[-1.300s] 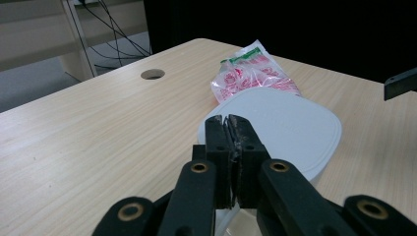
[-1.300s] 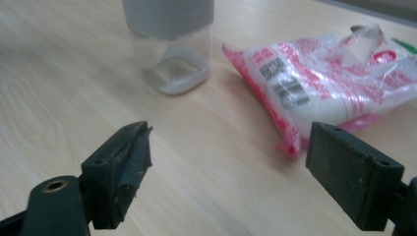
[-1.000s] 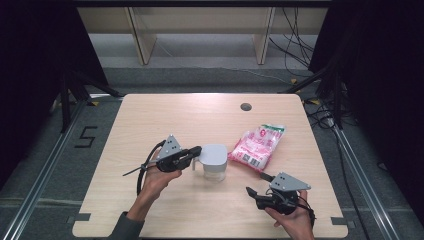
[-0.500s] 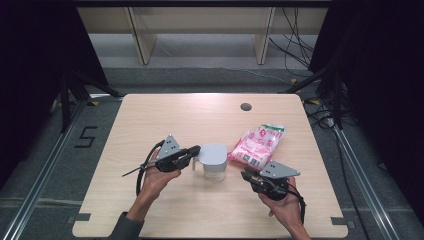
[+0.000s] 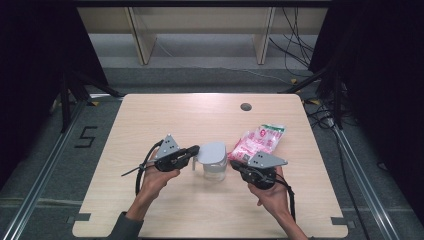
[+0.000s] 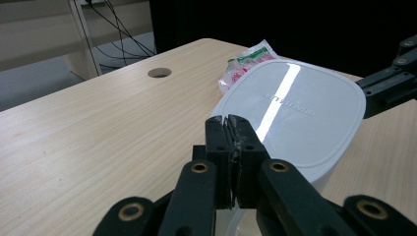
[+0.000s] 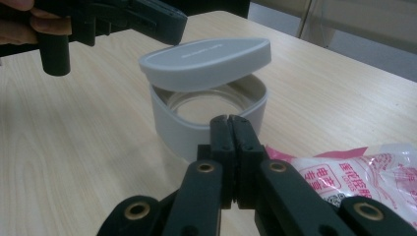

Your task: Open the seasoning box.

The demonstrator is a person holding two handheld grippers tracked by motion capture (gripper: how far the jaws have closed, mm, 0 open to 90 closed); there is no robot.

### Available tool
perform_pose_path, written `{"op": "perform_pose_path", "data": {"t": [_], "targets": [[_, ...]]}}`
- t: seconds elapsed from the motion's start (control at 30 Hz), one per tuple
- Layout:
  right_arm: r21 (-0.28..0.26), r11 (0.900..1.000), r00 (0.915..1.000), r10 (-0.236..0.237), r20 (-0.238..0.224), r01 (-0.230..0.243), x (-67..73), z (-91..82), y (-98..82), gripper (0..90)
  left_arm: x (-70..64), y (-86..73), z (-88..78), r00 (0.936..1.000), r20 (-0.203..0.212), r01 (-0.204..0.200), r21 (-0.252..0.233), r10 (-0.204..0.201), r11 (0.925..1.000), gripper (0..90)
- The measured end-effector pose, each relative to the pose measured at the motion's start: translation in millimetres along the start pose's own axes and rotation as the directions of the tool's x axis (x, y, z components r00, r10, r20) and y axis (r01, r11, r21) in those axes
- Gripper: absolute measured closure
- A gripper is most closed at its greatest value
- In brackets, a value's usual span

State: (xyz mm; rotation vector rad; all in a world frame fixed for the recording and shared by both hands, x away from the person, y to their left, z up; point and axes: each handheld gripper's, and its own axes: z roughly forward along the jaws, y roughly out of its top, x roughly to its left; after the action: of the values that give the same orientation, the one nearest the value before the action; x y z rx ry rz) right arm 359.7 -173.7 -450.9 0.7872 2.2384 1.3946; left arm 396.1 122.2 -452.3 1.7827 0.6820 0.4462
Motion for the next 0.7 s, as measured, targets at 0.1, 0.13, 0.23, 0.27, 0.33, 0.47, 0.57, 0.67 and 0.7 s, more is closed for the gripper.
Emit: {"op": "perform_pose_path", "data": {"t": [0.1,0.13,0.23,0.27,0.33,0.47,0.57,0.67,0.7], "targets": [[0.001,1.0,1.0,-0.008,0.003,0.008,0.4,4.3,4.2,90.0,0.1,0.1,-0.1,1.0,0.003,-0.003,0.001,0.003,1.0,87.1],[-0.005,1.0,0.9998,-0.017,-0.004,0.017,0.5,5.9,5.5,90.0,0.1,0.1,0.1,1.0,0.003,-0.001,-0.001,0.001,1.0,87.1],[0.014,1.0,0.9995,-0.004,-0.03,0.005,2.2,9.1,8.7,90.0,0.3,0.5,-0.8,0.9998,0.004,-0.02,0.004,0.02,0.9998,87.1],[-0.003,1.0,0.9996,-0.015,-0.023,0.015,1.8,10.6,9.2,90.0,0.4,0.5,-0.8,0.9998,0.004,-0.02,0.004,0.02,0.9998,87.1],[0.004,1.0,0.9994,-0.021,-0.026,0.021,2.3,12.6,9.8,90.0,0.1,0.1,-0.4,1.0,0.004,-0.006,0.003,0.006,1.0,87.2],[-0.015,1.0,0.9998,0.003,-0.021,-0.004,3.4,13.9,12.6,90.0,0.1,0.1,-0.7,0.9999,0.005,-0.01,0.006,0.01,0.9999,87.2],[-0.022,1.0,0.9993,-0.011,-0.037,0.01,2.7,14.4,16.2,90.0,0.3,-0.5,-0.4,1.0,0.003,-0.001,0.001,0.001,1.0,86.7],[-0.033,0.999,0.9994,-0.009,-0.032,0.008,3.9,15.7,18.6,90.0,-0.8,0.2,-1.6,0.9998,0.012,-0.017,-0.005,0.017,0.9998,83.7],[-0.042,0.999,0.9993,-0.016,-0.033,0.015,4.1,16.8,19.2,90.0,-1.5,1.1,-2.8,0.9997,0.013,-0.022,-0.006,0.022,0.9998,82.4]]}}
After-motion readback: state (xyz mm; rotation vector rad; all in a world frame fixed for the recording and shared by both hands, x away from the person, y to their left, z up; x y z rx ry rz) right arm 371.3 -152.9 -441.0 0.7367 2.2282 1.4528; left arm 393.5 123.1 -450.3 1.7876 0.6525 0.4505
